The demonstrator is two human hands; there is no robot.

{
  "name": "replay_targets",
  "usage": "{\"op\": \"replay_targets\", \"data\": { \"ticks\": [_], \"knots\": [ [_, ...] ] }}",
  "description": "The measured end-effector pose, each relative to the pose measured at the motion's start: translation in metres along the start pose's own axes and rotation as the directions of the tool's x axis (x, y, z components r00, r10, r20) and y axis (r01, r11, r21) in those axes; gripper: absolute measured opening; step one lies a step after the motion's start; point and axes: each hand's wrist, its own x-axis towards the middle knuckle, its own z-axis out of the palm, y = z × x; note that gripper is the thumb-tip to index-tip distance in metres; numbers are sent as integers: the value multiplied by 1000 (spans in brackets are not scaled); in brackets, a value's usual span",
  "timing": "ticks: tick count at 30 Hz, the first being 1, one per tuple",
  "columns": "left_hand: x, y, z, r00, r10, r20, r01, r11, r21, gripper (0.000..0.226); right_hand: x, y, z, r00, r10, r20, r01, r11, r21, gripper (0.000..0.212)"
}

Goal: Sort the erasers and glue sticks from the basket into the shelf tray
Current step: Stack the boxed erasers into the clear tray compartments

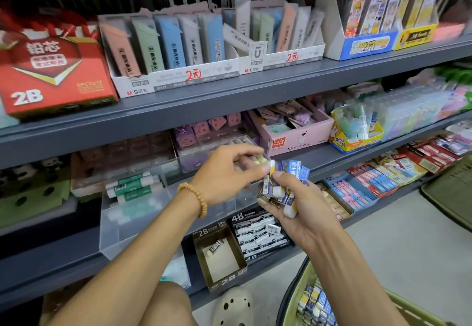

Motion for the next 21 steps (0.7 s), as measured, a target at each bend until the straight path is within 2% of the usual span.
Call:
{"op": "replay_targets", "data": {
  "ticks": [4,10,12,17,19,21],
  "knots": [
    [17,3,7,992,-60,116,72,992,-102,18,1,-3,3,1000,-14,3,14,1000,7,10],
    [26,-3,-2,972,-195,132,230,907,-353,18,11,-7,4,997,-3,-79,9,997,77,4],
    [28,-8,-10,975,-210,66,219,896,-387,13,14,-11,1,992,-16,-124,26,997,75,6],
    [47,-27,-30,951,-211,-225,158,960,-231,18,19,-22,-10,985,-60,-160,71,996,60,7],
    [58,-35,-34,943,-135,-305,99,986,-132,12,20,-25,-13,985,-70,-159,80,995,58,9],
    [69,-41,-35,944,-59,-325,59,998,-9,10,21,-26,-15,985,-78,-154,88,994,59,11]
  ]
}}
